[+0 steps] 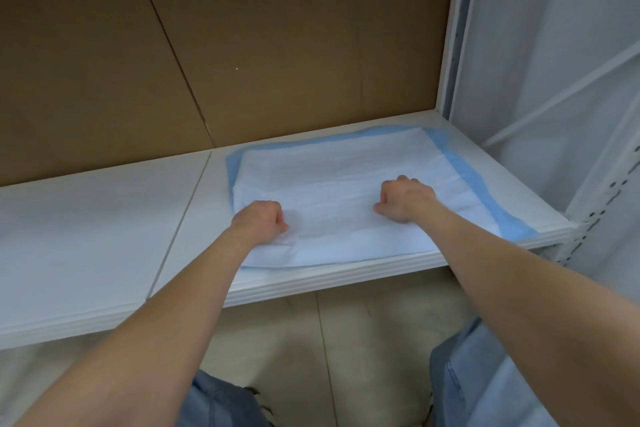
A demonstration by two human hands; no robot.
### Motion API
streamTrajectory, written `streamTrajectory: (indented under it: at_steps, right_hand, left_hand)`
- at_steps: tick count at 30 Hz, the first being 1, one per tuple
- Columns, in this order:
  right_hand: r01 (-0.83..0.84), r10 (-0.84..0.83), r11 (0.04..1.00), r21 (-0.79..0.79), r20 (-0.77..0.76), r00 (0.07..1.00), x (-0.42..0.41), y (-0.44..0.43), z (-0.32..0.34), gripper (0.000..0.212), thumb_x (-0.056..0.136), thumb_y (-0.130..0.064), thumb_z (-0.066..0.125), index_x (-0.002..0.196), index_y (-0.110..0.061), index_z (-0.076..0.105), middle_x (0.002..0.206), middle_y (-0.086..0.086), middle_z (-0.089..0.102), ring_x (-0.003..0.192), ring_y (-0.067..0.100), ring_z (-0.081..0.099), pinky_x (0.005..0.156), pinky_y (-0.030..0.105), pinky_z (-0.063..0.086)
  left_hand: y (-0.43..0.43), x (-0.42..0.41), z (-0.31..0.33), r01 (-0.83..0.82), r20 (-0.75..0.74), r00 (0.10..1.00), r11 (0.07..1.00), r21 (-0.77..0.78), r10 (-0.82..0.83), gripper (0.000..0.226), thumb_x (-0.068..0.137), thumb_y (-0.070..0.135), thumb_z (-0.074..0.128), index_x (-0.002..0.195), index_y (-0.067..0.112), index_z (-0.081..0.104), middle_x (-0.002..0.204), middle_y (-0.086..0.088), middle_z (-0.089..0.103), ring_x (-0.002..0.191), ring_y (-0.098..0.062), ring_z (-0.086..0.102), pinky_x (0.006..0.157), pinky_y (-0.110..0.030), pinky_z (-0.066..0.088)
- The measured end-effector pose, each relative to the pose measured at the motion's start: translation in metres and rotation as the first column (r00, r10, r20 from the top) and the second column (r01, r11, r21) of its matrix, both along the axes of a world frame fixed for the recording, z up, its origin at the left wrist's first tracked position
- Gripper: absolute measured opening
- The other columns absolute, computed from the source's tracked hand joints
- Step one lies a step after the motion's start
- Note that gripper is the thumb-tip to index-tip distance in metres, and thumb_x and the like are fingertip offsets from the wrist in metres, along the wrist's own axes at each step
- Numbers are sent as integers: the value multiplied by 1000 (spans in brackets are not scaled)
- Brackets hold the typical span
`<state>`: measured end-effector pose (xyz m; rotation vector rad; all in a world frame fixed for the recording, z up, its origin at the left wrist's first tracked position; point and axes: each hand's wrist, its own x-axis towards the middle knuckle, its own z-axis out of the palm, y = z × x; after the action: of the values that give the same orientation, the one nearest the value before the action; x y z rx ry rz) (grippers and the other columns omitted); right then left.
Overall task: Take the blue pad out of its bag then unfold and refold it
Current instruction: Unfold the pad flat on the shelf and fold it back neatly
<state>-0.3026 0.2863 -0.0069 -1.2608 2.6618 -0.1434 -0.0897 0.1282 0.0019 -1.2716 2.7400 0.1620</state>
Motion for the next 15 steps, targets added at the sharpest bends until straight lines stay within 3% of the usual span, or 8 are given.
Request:
streamTrajectory:
  at_steps: [3, 5, 9, 13, 15]
  right_hand:
    - [-94, 98, 995, -30, 385, 917, -7, 10, 5, 38, 80, -56, 66, 93, -21, 59, 100, -5, 55, 98, 18, 52, 83, 30, 42]
    - [-138, 131, 990, -20, 475, 870, -9, 12, 1, 35, 73, -52, 75, 85, -23, 61, 97, -7, 58, 99, 17, 54, 87, 31, 44]
    - [-124, 155, 988, -96, 471, 869, -4, -1, -11, 36, 69, -52, 78, 92, -26, 66, 106, -7, 62, 108, 17, 53, 99, 35, 45]
    - [-126, 166, 983, -136, 342, 925, 5, -13, -15, 30, 77, -53, 71, 94, -29, 64, 108, -5, 61, 110, 19, 51, 98, 37, 46]
    - [-147, 180, 982, -115, 371, 911, 2, -10, -10, 30, 77, -49, 73, 94, -27, 64, 106, -5, 60, 108, 19, 54, 96, 35, 47]
  left_hand:
    - [10, -12, -11, 62, -36, 998, 983, 171, -56, 25, 94, 40, 52, 96, 15, 54, 103, -5, 60, 94, -21, 53, 79, -29, 41]
    - [10, -9, -12, 59, -39, 998, 972, 226, -51, 28, 95, 41, 51, 93, 13, 50, 98, -6, 57, 89, -20, 50, 76, -27, 37]
    - [-11, 9, -9, 3, 39, 999, 984, 176, -10, 37, 93, 43, 52, 109, 10, 55, 113, -10, 59, 103, -25, 56, 82, -28, 40]
    - [-16, 16, -2, -34, 116, 993, 991, 131, 18, 45, 92, 48, 51, 117, 10, 53, 121, -12, 55, 108, -26, 54, 88, -31, 43]
    - [-11, 14, 8, -10, 109, 994, 983, 185, -11, 51, 89, 53, 52, 117, 11, 54, 119, -6, 56, 108, -23, 53, 86, -29, 41]
